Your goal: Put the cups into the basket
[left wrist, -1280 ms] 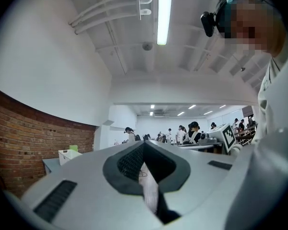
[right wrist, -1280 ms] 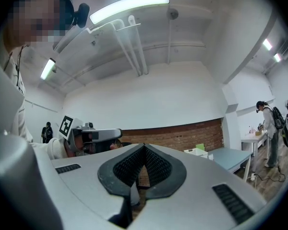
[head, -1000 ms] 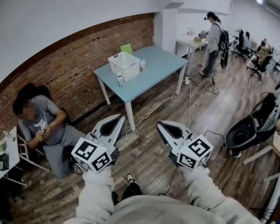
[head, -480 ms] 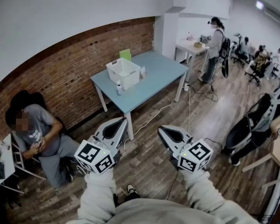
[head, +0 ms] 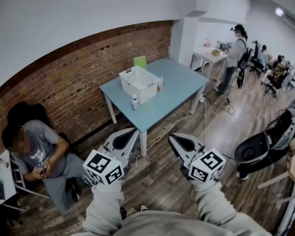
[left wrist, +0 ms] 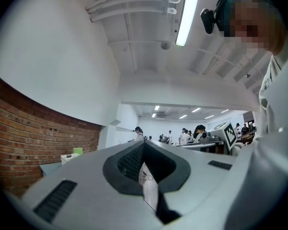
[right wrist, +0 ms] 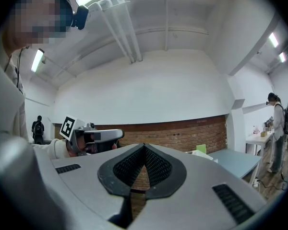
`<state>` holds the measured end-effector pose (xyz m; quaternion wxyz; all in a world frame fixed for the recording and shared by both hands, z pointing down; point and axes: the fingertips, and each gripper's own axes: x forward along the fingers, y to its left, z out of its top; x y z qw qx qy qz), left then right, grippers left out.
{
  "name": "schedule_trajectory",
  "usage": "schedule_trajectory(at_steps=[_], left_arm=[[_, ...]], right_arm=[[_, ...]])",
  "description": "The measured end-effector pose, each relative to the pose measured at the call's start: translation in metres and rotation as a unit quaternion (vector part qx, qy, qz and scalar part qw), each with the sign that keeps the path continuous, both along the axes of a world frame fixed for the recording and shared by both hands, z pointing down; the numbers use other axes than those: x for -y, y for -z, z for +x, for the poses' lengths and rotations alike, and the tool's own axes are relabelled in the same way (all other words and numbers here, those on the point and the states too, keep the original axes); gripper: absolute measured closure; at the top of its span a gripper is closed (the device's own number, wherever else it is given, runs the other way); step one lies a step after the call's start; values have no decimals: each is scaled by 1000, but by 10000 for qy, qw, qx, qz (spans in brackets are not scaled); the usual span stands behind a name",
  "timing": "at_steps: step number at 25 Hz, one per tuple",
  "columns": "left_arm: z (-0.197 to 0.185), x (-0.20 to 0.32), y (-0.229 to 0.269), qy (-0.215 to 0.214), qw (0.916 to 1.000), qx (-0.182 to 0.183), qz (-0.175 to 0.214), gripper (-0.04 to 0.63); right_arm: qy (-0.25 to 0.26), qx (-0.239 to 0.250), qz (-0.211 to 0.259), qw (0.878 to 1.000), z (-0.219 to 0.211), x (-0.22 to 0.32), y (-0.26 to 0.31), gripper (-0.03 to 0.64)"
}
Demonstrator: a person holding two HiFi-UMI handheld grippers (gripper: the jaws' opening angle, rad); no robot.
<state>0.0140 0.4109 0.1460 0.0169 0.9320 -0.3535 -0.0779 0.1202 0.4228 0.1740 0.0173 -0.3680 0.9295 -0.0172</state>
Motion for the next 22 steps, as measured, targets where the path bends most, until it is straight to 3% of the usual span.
schedule_trajectory(at_steps=[8,15,22], left_arm=[[-23,62,-15,-207,9996,-73,-179,600],[-13,114,-18,-307,9993,4,-190,598],[-5,199,-10,-163,9996,80,-201,600]], right_arm=[[-134,-78,-182,9997,-26,56,-10,606],[-240,-34,-223,9995,-18,113,-13,606],[-170,23,-176,9997,-7,202,-8,606]])
